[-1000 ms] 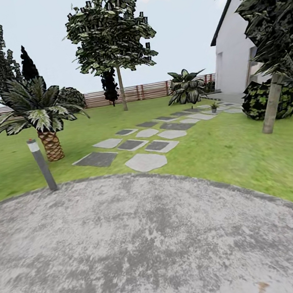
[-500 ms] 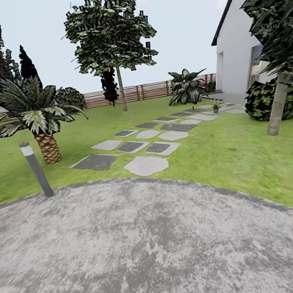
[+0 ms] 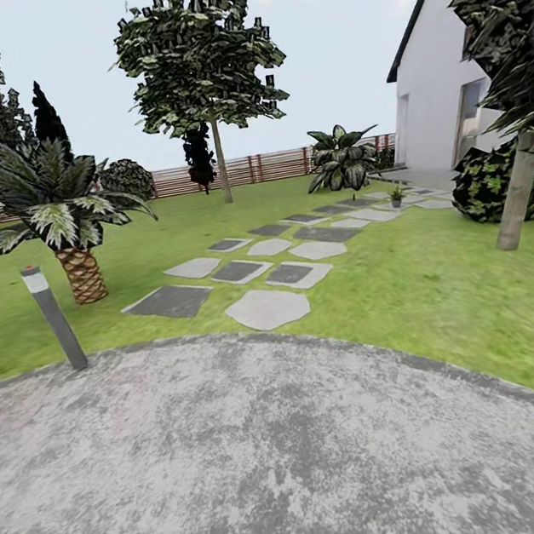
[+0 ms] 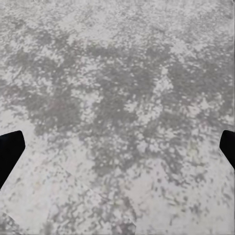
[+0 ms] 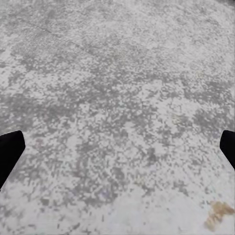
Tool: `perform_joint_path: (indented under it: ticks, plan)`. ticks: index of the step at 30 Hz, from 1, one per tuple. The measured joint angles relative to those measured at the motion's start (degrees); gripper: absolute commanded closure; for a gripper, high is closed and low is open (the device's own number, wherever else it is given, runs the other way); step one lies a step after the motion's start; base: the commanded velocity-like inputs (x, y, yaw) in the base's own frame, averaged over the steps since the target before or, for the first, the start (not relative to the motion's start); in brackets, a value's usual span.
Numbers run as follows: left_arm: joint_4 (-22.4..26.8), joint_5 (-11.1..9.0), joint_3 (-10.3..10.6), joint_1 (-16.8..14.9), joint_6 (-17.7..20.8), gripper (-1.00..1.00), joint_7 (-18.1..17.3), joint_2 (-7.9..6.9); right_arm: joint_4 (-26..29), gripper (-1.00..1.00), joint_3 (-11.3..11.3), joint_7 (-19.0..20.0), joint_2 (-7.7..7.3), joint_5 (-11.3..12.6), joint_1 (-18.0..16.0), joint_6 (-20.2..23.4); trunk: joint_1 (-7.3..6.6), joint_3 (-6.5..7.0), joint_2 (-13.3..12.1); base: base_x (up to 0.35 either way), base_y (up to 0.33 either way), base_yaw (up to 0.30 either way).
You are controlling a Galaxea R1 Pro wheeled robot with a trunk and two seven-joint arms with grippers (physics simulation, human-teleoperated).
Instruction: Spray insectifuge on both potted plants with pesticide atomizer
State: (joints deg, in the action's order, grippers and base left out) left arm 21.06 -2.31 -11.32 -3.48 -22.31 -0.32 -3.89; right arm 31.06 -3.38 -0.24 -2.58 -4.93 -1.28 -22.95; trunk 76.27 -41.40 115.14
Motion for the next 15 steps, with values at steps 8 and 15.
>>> perform_joint_path:
  ticks: [8,15]
  plan:
    - [0.03,0.0,-0.01,0.0,-0.01,-1.0,0.0,-0.03,0.0,-1.0,0.0,0.0,0.0,0.0,0.0,0.0,0.0,0.0,0.0,0.339,0.0,0.0]
    - [0.03,0.01,-0.02,0.0,-0.01,-1.0,0.0,0.0,0.0,-1.0,0.0,0.0,0.0,0.0,0.0,0.0,0.0,0.0,0.0,0.339,0.0,0.0]
